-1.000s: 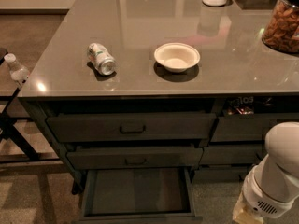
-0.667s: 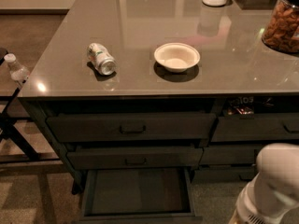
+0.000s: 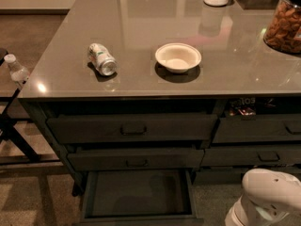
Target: Close bottom drawer
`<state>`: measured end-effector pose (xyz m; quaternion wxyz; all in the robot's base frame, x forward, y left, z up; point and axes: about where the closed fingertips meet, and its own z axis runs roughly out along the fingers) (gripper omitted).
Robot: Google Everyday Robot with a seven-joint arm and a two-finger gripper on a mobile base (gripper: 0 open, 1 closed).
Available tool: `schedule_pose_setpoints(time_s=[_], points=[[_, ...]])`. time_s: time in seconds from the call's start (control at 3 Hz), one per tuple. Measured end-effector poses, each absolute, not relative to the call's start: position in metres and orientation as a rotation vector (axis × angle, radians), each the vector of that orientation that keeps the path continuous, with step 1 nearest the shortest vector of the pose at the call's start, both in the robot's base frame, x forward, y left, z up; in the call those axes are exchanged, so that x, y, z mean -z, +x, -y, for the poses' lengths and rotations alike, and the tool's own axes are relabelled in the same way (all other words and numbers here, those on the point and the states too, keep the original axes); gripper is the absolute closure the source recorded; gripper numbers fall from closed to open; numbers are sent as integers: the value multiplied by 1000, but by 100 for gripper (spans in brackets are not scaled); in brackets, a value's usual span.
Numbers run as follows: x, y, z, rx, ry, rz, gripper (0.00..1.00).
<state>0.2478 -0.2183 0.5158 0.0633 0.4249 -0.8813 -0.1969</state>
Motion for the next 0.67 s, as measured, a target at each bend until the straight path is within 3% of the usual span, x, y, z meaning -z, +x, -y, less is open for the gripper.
schedule_pose_setpoints(time_s=[0.67], points=[[-501, 246, 215, 619, 1270, 2665, 100]])
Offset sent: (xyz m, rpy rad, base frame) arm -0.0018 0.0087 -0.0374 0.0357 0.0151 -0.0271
